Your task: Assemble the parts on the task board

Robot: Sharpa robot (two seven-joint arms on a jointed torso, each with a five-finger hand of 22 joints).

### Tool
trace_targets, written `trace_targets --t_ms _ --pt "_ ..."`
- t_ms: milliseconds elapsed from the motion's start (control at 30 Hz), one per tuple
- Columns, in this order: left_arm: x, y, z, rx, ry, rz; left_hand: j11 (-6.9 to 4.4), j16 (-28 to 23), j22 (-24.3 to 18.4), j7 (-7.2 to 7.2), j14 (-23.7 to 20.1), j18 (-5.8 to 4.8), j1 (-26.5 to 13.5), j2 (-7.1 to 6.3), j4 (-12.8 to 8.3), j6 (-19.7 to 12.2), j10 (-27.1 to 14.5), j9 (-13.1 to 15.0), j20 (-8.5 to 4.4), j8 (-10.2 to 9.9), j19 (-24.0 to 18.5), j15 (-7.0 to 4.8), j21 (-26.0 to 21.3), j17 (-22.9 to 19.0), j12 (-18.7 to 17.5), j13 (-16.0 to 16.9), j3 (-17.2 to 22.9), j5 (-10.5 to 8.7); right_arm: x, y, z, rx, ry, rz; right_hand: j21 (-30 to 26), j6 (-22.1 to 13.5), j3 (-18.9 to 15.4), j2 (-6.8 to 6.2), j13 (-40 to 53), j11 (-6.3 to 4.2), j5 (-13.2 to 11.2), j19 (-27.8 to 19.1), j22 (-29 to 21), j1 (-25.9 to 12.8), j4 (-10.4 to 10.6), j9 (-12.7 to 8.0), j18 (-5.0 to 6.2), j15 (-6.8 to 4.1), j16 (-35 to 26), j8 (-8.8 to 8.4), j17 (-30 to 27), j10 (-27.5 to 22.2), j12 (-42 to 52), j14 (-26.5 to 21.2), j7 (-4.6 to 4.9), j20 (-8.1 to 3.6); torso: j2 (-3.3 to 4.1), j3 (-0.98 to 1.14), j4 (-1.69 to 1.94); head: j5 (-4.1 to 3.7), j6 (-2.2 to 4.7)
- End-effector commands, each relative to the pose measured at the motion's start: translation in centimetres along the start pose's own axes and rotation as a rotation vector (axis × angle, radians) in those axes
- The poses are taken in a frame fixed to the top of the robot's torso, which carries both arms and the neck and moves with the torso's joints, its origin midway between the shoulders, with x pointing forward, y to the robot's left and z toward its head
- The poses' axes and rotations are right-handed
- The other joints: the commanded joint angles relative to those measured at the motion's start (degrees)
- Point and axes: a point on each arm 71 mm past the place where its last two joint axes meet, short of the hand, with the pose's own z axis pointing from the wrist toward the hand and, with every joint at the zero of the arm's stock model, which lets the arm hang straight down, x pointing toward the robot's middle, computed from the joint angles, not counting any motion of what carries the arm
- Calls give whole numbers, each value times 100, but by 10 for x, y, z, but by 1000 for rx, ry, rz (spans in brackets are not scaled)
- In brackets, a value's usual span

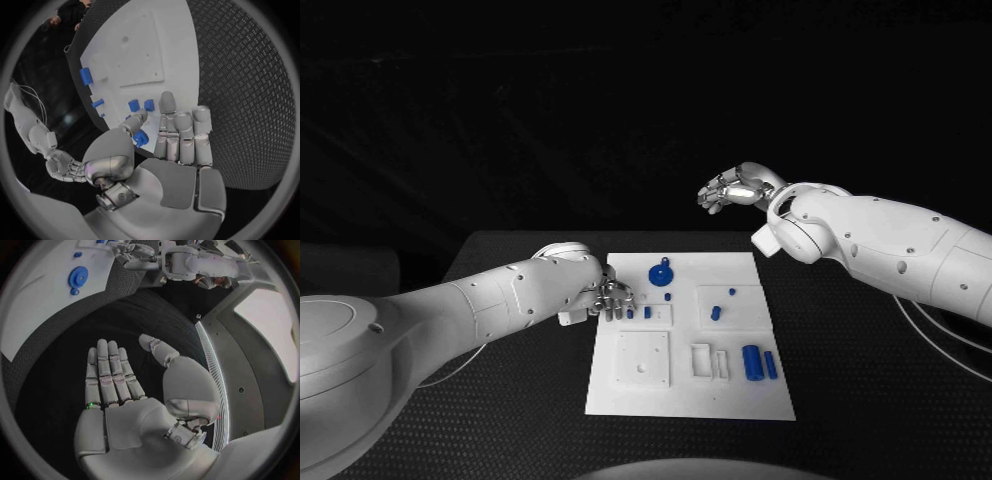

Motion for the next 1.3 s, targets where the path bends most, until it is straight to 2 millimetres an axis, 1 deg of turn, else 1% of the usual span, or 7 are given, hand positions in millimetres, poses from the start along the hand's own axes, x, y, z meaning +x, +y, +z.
trace_targets --t_ms 33,600,767,1000,1133,1200,1300 --pt "4 2 0 16 3 -28 3 26 72 -3 -14 -26 32 -71 -11 -45 -51 7 -535 -18 -37 -43 -23 -10 14 12 3 -8 0 0 0 -4 11 1 -31 -41 -34 0 -7 15 22 -7 10 46 -3 -5 -58 37 -23 34 -6 23 -39 -22 -1 10 -5 2 -1 0 -1" --pt "0 13 -16 117 -70 -101 111 54 69 119 -98 -30 494 -258 -228 -452 -212 -71 -471 -190 -98 56 -68 -53 -62 76 57 128 -3 -3 -2 2 5 0 -39 -40 -33 3 -19 14 31 -6 17 50 -3 -8 -58 38 -22 37 -9 27 -41 -22 -1 9 -4 1 3 -22 17" --pt "-4 13 -21 148 -84 -148 130 86 56 136 -115 -18 627 -383 -166 -644 -267 88 -429 89 -77 73 -86 -53 98 211 14 81 -4 -4 -2 3 5 0 -42 -40 -33 2 -23 15 35 -6 19 50 -3 -10 -58 38 -22 38 -10 27 -41 -23 -1 10 -4 2 5 -20 20" --pt "-5 14 -24 161 -67 -151 128 163 58 141 -136 7 520 -766 313 -1356 -563 692 -417 1125 -70 79 -113 -50 624 578 -46 -23 -4 -4 -2 5 8 0 -45 -42 -35 0 -29 15 38 -6 22 49 -2 -12 -59 39 -23 38 -12 28 -42 -24 -1 10 0 0 -4 -15 25" --pt "-2 14 -25 154 -60 -129 35 239 82 33 -122 1 515 -505 365 -1111 -568 986 -429 1707 -87 -9 -96 -21 786 653 -114 -30 -4 -4 -2 5 7 0 -46 -42 -35 1 -31 16 39 -5 23 49 -2 -12 -59 39 -22 38 -13 29 -43 -24 0 10 0 2 -4 -14 23" --pt "-1 14 -26 152 -57 -118 -115 391 92 -96 -102 -8 655 -377 185 -1001 -570 1608 -458 2504 -75 -131 -72 40 1013 743 -234 -6 -4 -5 -3 6 7 0 -47 -42 -35 1 -32 16 40 -5 24 49 -1 -13 -59 39 -22 38 -13 29 -43 -24 0 10 1 4 -4 -10 19" --pt "0 13 -25 149 -57 -117 -170 472 88 -194 -112 -15 793 -395 175 -1122 -624 2237 -502 3191 -40 -194 -60 48 1184 755 -214 -4 -4 -5 -3 6 7 0 -48 -42 -35 2 -33 16 40 -5 25 49 -1 -13 -59 39 -22 39 -14 30 -43 -24 0 10 -4 6 2 -1 19"
